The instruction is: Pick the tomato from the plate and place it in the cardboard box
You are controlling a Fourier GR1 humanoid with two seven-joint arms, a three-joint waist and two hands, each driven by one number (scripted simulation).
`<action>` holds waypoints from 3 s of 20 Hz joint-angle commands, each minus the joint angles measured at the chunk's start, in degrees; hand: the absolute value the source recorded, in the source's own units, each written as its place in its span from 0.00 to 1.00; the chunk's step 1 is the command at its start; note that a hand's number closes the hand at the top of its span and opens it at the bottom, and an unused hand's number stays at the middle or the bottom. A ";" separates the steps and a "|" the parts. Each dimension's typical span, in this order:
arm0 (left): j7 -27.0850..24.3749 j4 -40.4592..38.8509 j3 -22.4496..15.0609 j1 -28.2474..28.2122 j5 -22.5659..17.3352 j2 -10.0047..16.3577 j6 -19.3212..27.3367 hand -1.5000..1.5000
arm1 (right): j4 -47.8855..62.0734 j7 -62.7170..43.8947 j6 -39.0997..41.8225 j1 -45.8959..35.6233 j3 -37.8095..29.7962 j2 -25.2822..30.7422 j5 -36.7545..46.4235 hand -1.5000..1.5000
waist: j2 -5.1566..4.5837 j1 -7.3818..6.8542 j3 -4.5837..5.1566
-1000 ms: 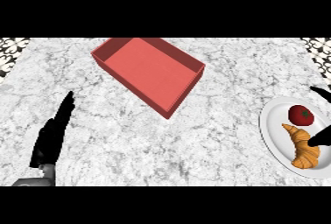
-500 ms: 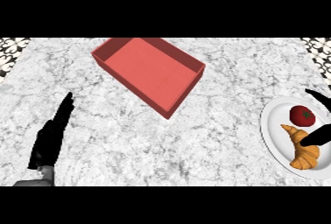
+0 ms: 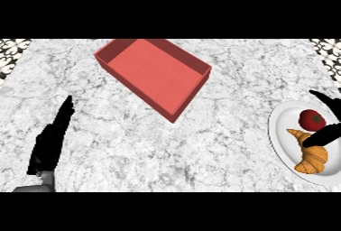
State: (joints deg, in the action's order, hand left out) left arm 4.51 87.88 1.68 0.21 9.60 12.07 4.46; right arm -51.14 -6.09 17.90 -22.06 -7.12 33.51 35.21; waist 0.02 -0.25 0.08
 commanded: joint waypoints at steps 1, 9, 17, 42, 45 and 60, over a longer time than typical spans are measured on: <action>0.34 2.85 -0.47 -3.50 0.63 -0.71 -1.22 0.50 | -0.52 2.96 0.93 2.54 -1.50 1.52 0.22 0.00 | 0.01 0.07 -0.09; 0.02 2.63 2.51 -2.24 -0.56 0.66 -3.83 0.50 | 14.13 6.93 -2.62 -4.21 -0.38 -1.27 4.95 0.00 | -0.14 -0.42 -0.12; 0.69 2.83 1.09 -1.78 2.14 -1.94 -1.62 0.50 | 9.37 7.84 -13.29 -2.61 -0.09 0.39 9.80 1.00 | -0.10 -0.27 -0.12; 0.88 1.08 1.09 -0.12 2.59 -2.87 -2.67 0.50 | 10.76 18.95 -16.79 -33.31 3.76 -15.62 11.54 1.00 | -0.06 -0.37 -0.11; 0.66 1.17 1.58 -0.76 3.55 -2.85 -1.41 0.50 | 8.04 24.41 -14.30 -33.52 1.09 -16.45 6.21 1.00 | 0.14 0.08 -0.11; -1.10 1.49 1.92 -1.63 1.97 -2.45 -4.38 0.50 | 8.97 9.90 -12.95 -49.69 1.54 -28.18 3.98 1.00 | -0.21 -1.05 -0.05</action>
State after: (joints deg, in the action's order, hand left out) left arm 4.59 88.97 4.10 -0.12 11.96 9.69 1.21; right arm -45.01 7.49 7.19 -67.20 -5.85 8.60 38.37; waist -0.06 -0.82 0.02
